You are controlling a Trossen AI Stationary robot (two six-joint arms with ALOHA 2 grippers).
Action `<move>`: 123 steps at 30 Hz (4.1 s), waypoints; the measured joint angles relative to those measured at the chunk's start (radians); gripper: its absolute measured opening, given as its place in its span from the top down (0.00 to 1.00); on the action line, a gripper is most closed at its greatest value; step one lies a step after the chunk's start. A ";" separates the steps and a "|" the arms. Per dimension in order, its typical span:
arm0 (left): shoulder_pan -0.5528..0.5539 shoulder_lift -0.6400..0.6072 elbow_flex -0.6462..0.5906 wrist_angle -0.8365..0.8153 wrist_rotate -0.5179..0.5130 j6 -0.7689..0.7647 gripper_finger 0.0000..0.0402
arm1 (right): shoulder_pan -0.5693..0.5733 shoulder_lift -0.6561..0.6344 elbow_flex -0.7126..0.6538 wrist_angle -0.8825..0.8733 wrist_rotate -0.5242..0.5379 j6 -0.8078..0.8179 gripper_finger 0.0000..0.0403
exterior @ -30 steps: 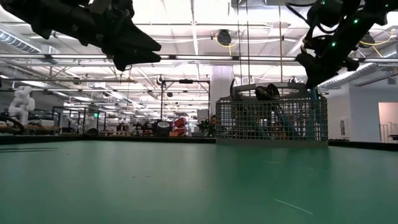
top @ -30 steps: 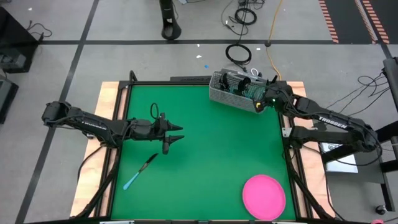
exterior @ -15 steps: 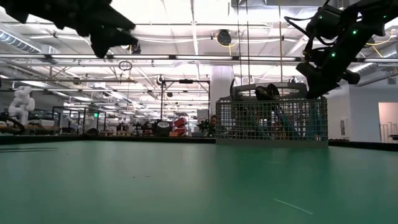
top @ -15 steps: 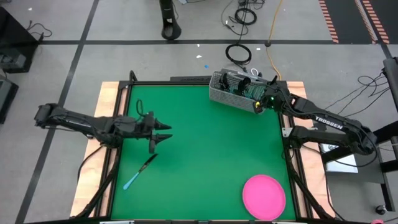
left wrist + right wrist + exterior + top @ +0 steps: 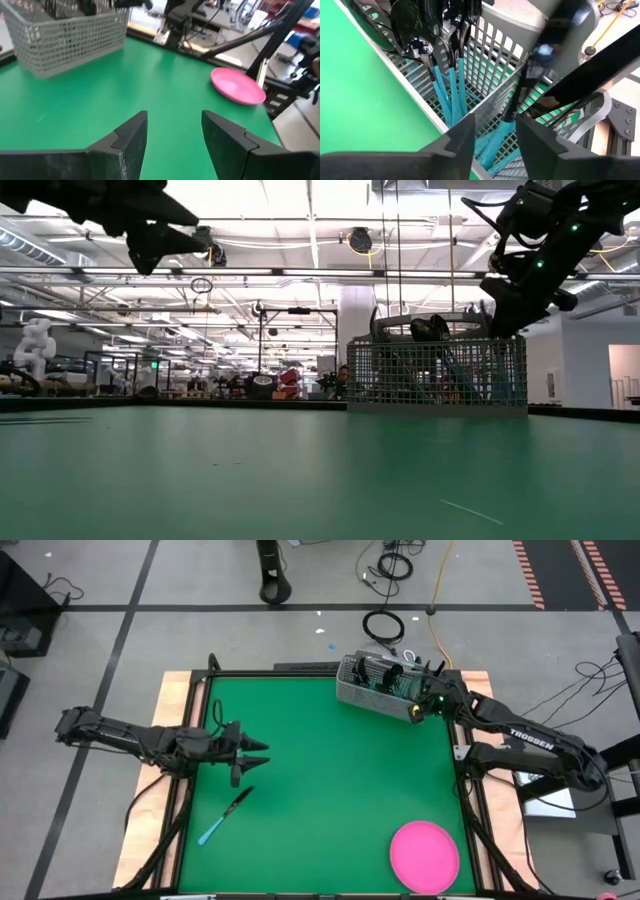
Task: Sort silverware
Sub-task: Put the blue table knife into the silverware basket
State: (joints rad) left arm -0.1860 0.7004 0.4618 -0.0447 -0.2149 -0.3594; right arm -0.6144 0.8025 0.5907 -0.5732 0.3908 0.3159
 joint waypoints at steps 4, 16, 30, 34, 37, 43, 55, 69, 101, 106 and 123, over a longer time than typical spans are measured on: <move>0.000 -0.004 0.000 -0.033 -0.005 -0.026 0.53 | 0.000 -0.019 0.000 -0.004 0.000 -0.031 0.62; 0.000 -0.003 0.000 -0.162 -0.016 -0.089 0.53 | 0.001 -0.090 0.030 -0.015 -0.030 -0.060 0.56; -0.100 0.172 0.000 -0.259 -0.023 -0.240 0.53 | 0.173 -0.100 0.105 0.312 -0.368 -0.062 0.56; -0.119 0.220 0.000 -0.284 -0.034 -0.298 0.53 | 0.266 -0.091 0.105 0.456 -0.369 -0.089 0.56; -0.146 0.259 0.000 -0.308 -0.022 -0.360 0.53 | 0.344 -0.063 0.106 0.548 -0.368 -0.100 0.56; -0.229 0.325 0.000 -0.346 0.005 -0.505 0.53 | 0.467 0.032 0.106 0.638 -0.363 -0.104 0.56; -0.350 0.405 0.250 -0.808 0.055 -0.752 0.63 | 0.601 0.322 0.106 0.820 -0.362 -0.183 0.56; -0.340 0.627 0.251 -0.897 0.613 -0.883 0.66 | 0.634 0.504 0.105 0.861 -0.362 -0.168 0.56; -0.315 0.873 0.253 -0.799 0.633 -0.759 0.66 | 0.669 0.504 0.105 0.862 -0.361 -0.198 0.56; -0.305 0.875 0.251 -0.785 0.633 -0.757 0.66 | 0.669 0.503 0.105 0.861 -0.339 -0.219 0.56; -0.305 0.877 0.250 -0.764 0.633 -0.750 0.82 | 0.668 0.503 0.105 0.860 -0.311 -0.211 0.56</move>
State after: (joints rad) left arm -0.4911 1.5772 0.7120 -0.8092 0.4185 -1.1097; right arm 0.0540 1.3056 0.6960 0.2871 0.0795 0.1049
